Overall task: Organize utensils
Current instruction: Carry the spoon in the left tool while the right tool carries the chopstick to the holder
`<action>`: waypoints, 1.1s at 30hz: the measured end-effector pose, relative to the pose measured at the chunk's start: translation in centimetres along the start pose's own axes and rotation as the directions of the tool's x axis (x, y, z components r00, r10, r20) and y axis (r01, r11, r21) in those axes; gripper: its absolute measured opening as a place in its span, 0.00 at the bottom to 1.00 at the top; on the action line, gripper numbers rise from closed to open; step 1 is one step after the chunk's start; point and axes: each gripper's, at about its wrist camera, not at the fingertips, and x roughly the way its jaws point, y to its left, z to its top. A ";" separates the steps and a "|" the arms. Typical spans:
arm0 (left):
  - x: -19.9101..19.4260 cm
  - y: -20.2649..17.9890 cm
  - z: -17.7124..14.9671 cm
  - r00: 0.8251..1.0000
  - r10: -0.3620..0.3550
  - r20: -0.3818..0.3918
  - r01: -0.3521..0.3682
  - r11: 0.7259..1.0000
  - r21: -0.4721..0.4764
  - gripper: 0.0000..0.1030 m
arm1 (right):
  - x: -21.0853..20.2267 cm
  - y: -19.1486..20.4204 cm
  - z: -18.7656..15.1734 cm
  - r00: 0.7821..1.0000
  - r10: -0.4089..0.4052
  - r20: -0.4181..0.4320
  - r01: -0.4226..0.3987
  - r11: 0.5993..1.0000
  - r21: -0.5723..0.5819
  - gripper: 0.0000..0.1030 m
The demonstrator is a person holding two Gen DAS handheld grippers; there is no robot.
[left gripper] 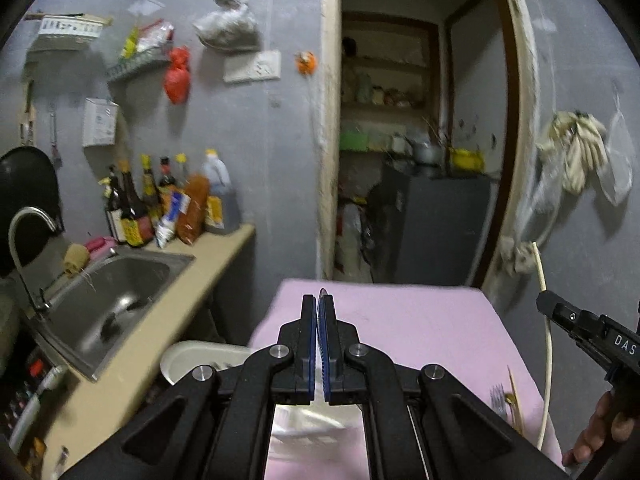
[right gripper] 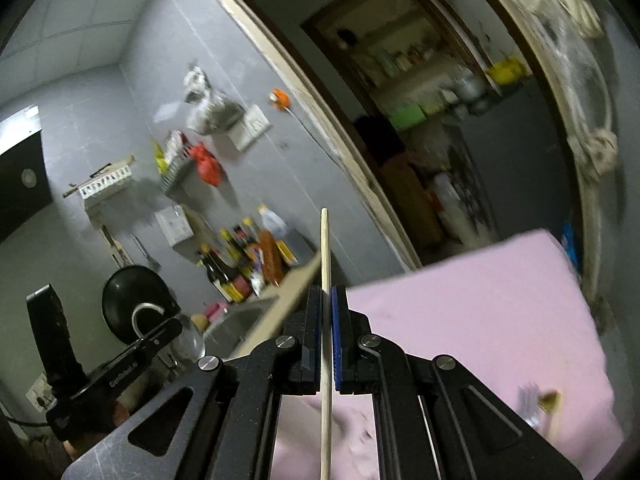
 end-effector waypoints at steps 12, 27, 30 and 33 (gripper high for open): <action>1.4 9.4 4.7 0.978 0.146 0.147 -0.142 0.989 -0.036 0.02 | 6.0 9.0 -0.1 0.987 -0.040 0.153 0.048 0.998 -0.047 0.04; 4.7 13.2 2.5 0.954 0.254 0.158 -0.246 0.967 -0.069 0.02 | 10.2 12.4 -4.0 0.950 -0.165 0.264 0.202 0.972 -0.121 0.04; 5.3 13.5 1.7 0.955 0.260 0.142 -0.253 0.965 -0.066 0.03 | 11.0 12.0 -4.7 0.951 -0.189 0.246 0.226 0.965 -0.135 0.04; 6.0 13.2 1.0 0.953 0.269 0.138 -0.264 0.963 -0.054 0.03 | 11.5 11.6 -5.3 0.951 -0.201 0.234 0.239 0.961 -0.143 0.04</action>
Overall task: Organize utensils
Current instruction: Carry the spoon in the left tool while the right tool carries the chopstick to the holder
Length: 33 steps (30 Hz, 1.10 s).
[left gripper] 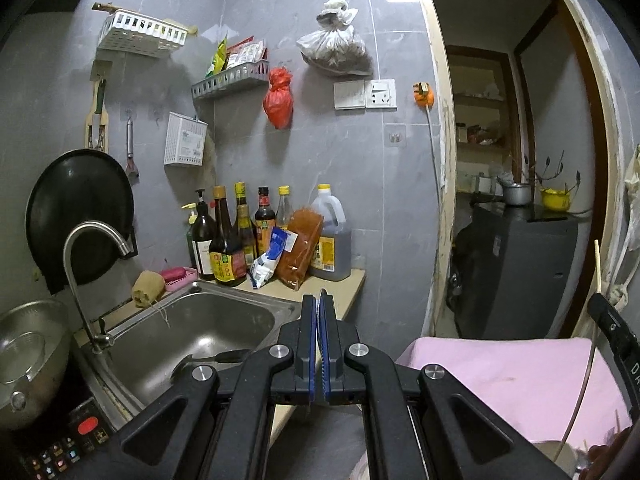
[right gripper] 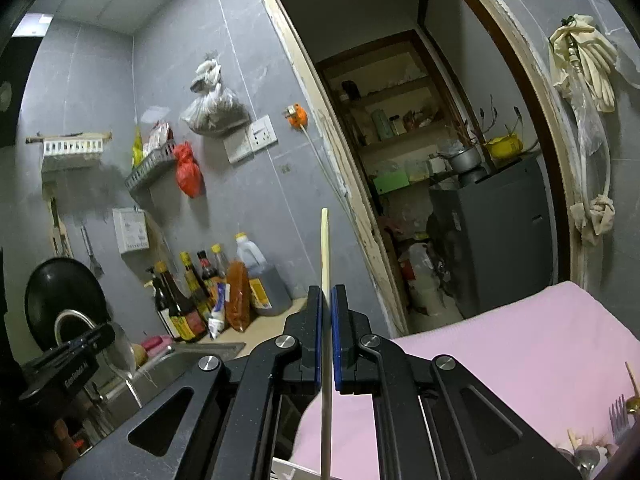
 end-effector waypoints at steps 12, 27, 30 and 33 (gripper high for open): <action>0.7 -1.3 -2.0 1.000 0.001 -0.006 -0.001 0.998 0.057 0.03 | 0.3 -0.4 -1.7 0.999 0.034 -0.030 -0.033 0.999 0.029 0.04; 0.9 -0.9 -2.3 0.997 -0.042 -0.069 0.044 0.999 0.018 0.04 | 0.9 -1.2 -3.1 0.993 0.039 -0.113 -0.035 0.999 0.040 0.05; 0.9 -0.7 -2.3 0.996 -0.050 -0.076 0.051 0.999 0.014 0.04 | 0.7 -1.3 -3.2 0.992 0.039 -0.124 -0.034 0.999 0.041 0.05; 0.8 -0.5 -2.1 0.995 -0.060 -0.085 0.060 0.998 0.004 0.08 | 0.4 -1.5 -3.1 0.990 0.038 -0.138 -0.033 0.999 0.039 0.06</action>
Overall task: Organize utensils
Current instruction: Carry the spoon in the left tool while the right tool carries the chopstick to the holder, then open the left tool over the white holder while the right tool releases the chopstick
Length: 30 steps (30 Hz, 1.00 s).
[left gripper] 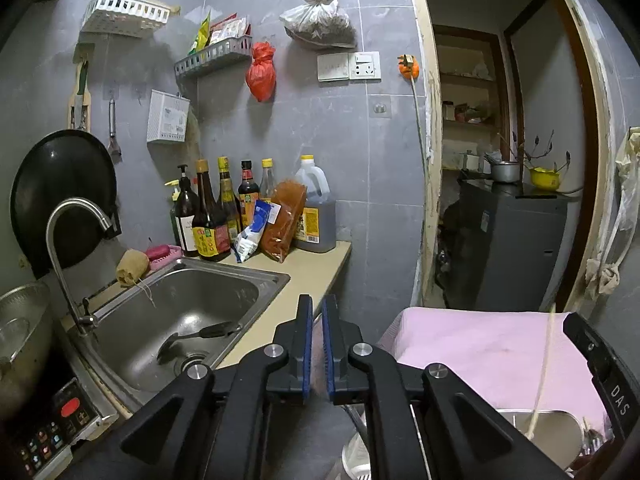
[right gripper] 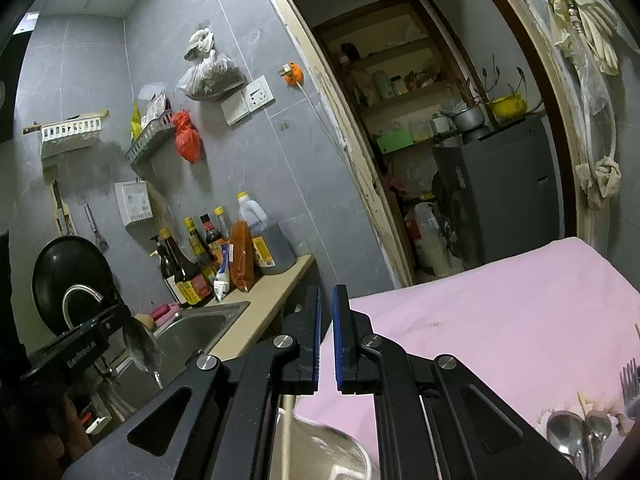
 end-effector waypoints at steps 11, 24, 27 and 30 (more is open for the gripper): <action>-1.3 0.1 -0.2 0.999 -0.030 -0.020 0.029 0.998 -0.048 0.40 | -1.8 -0.5 0.5 1.000 0.003 -0.021 -0.003 1.000 -0.004 0.30; -5.6 -2.0 0.4 0.993 -0.113 0.029 0.114 0.992 -0.061 0.76 | -7.4 -2.9 3.8 0.998 -0.063 -0.007 0.063 0.996 -0.063 0.67; -7.0 -3.5 0.4 0.988 -0.148 0.039 0.150 0.988 -0.043 0.86 | -9.4 -4.1 4.6 0.996 -0.085 0.007 0.086 0.994 -0.074 0.76; -8.2 -5.1 0.2 0.981 -0.192 0.039 0.193 0.981 -0.030 0.89 | -11.4 -5.6 5.4 0.993 -0.112 0.026 0.114 0.990 -0.085 0.85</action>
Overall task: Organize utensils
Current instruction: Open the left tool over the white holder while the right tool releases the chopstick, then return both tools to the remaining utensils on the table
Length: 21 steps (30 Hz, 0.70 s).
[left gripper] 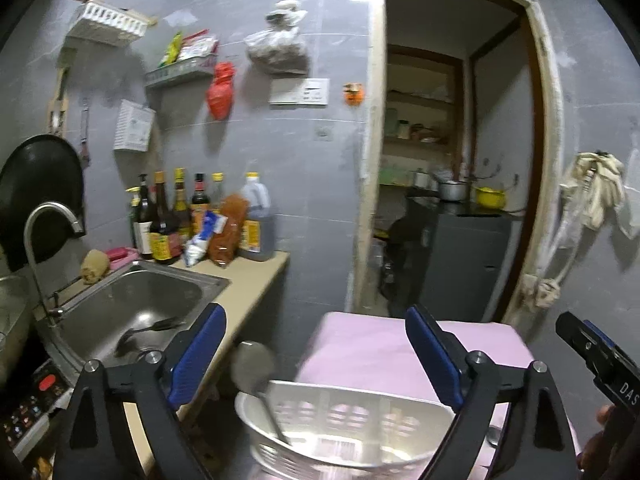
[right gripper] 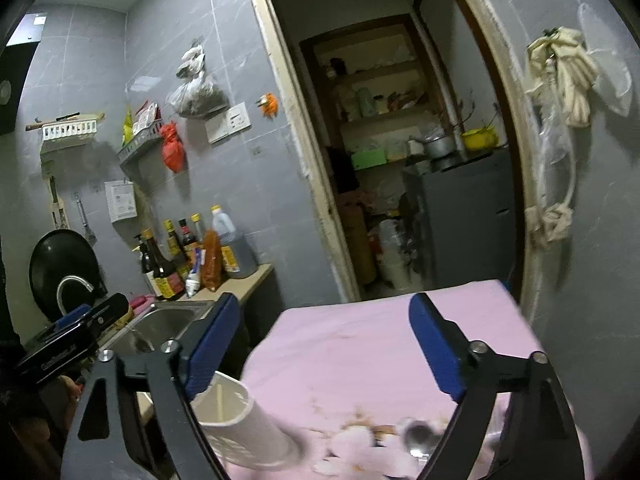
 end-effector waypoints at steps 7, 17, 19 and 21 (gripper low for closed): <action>-2.1 -5.2 -1.0 0.995 -0.095 0.002 0.095 0.995 0.024 0.95 | -4.4 -4.5 1.7 0.995 -0.082 0.063 0.084 0.996 -0.038 0.98; -3.8 -12.2 -3.1 0.984 -0.179 0.006 0.179 0.983 0.038 0.97 | -7.5 -11.1 2.7 0.983 -0.174 0.063 0.177 0.983 -0.045 0.98; -3.8 -13.5 -3.8 0.980 -0.198 -0.009 0.198 0.979 0.044 0.97 | -7.8 -12.6 2.2 0.980 -0.193 0.048 0.195 0.980 -0.046 0.98; -3.7 -14.6 -4.5 0.977 -0.213 -0.025 0.214 0.975 0.053 0.97 | -7.9 -14.2 1.7 0.976 -0.218 0.021 0.219 0.975 -0.045 0.98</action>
